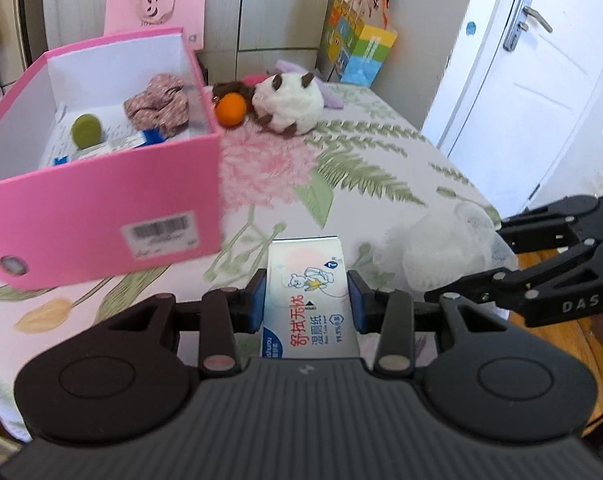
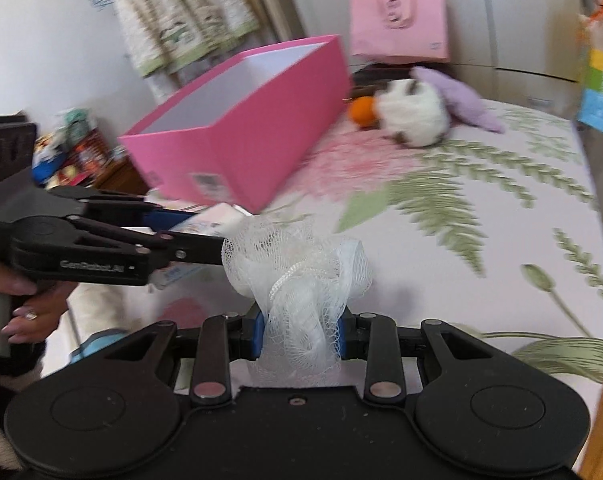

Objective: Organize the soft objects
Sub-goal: 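Lift the tissue pack with the left gripper while the right gripper carries the pouf toward the box, then open the left gripper over the box while the right gripper releases the pouf inside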

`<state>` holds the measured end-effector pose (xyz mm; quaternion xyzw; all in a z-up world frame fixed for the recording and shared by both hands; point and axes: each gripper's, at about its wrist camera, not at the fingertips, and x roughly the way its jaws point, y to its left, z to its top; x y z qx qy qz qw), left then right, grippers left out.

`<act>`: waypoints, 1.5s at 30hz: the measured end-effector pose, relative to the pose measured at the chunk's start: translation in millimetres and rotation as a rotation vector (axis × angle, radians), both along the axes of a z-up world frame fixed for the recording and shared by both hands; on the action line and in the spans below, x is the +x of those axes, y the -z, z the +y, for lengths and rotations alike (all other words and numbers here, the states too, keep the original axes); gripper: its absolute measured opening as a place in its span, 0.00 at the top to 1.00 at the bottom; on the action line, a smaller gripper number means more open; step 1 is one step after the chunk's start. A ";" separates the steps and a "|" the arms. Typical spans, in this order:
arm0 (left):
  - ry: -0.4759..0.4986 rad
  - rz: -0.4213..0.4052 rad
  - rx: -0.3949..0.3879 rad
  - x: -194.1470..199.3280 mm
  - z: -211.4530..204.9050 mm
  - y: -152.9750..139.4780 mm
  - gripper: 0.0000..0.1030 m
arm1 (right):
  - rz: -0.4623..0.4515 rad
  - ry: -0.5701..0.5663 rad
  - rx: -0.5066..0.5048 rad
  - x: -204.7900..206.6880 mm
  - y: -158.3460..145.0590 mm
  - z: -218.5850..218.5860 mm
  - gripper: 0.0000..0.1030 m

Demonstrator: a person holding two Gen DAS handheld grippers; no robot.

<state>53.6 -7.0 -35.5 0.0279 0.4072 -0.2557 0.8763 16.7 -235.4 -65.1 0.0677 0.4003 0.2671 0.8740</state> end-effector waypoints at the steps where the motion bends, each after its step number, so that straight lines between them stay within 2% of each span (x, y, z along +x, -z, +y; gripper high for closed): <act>1: 0.002 0.004 0.007 -2.5 5.2 -2.6 0.62 | 0.007 -0.018 0.012 -0.8 -2.1 4.8 0.64; 7: 0.026 0.015 0.029 -16.3 36.8 -26.7 0.62 | 0.001 -0.106 0.046 -6.6 -20.6 32.8 0.64; 15: 0.027 -0.085 0.054 -19.8 63.8 -73.3 0.62 | -0.032 -0.196 0.151 13.0 -60.6 64.2 0.64; 18: 0.011 -0.115 0.047 -12.0 73.8 -87.7 0.62 | -0.044 -0.216 0.195 26.4 -76.2 72.3 0.63; 21: -0.017 -0.182 0.062 -2.9 78.8 -99.6 0.62 | -0.070 -0.232 0.222 41.6 -90.9 80.7 0.63; 27: -0.073 -0.268 0.057 39.0 89.6 -113.6 0.62 | -0.123 -0.232 0.206 81.1 -108.8 105.5 0.63; 32: -0.121 -0.281 0.045 85.9 100.0 -113.4 0.62 | -0.129 -0.197 0.195 126.0 -110.6 120.7 0.63; 38: -0.178 -0.204 0.016 152.7 114.0 -92.8 0.62 | -0.150 -0.164 0.140 179.7 -103.3 130.8 0.63; 45: -0.266 -0.170 0.119 201.7 115.2 -62.4 0.62 | -0.175 -0.102 0.018 231.0 -84.7 149.2 0.63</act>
